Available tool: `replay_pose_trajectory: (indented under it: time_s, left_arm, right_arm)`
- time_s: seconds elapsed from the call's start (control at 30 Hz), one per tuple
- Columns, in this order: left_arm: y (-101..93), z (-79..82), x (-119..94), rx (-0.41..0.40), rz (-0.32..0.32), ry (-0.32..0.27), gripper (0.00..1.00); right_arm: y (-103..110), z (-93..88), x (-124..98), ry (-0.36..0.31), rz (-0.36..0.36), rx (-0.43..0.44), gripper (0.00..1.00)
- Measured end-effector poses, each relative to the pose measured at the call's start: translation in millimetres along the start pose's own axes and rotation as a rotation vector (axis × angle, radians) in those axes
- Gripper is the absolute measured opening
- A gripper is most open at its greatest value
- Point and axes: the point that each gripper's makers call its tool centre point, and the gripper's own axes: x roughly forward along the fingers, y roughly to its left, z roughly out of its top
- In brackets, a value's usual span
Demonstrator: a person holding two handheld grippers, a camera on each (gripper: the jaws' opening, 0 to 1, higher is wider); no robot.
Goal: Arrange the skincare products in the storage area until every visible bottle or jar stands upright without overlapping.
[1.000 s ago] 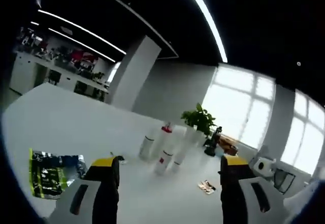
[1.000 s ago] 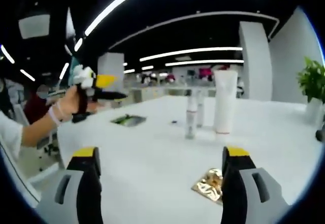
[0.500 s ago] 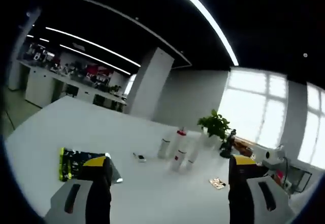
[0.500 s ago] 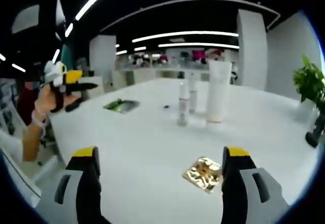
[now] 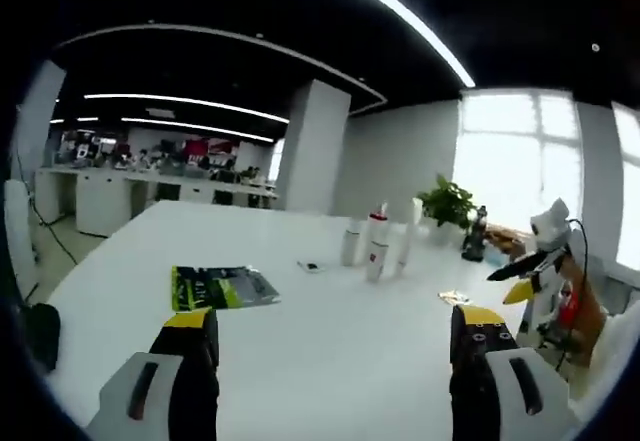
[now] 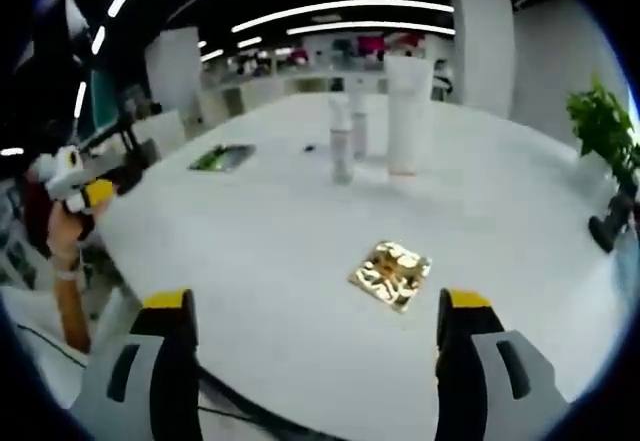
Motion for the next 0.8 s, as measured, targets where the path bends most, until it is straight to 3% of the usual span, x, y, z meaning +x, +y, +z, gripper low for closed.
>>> replay_pose_trajectory:
  time_s: [0.1,0.17,0.37,0.67,0.8]
  left_arm:
    - [-0.1,-10.8,-6.5,0.026,0.023,0.030,1.00]
    - [-4.5,-16.4,-14.0,0.039,0.049,0.014,1.00]
    - [-18.1,-25.1,-23.9,0.026,0.023,-0.013,1.00]
    - [-14.8,-32.6,-24.2,-0.008,0.029,-0.016,1.00]
    - [-7.6,-24.6,-20.4,-0.011,0.051,-0.053,1.00]
  right_arm:
    - [-3.3,-4.1,-0.6,0.050,-0.007,0.005,1.00]
    - [-11.4,-8.1,-2.4,0.115,-0.037,0.007,1.00]
    - [-29.9,-13.4,0.8,0.268,-0.085,0.036,1.00]
    - [-36.9,10.1,20.6,0.228,-0.099,0.017,0.99]
    - [-44.5,15.3,37.2,0.225,-0.094,0.056,0.99]
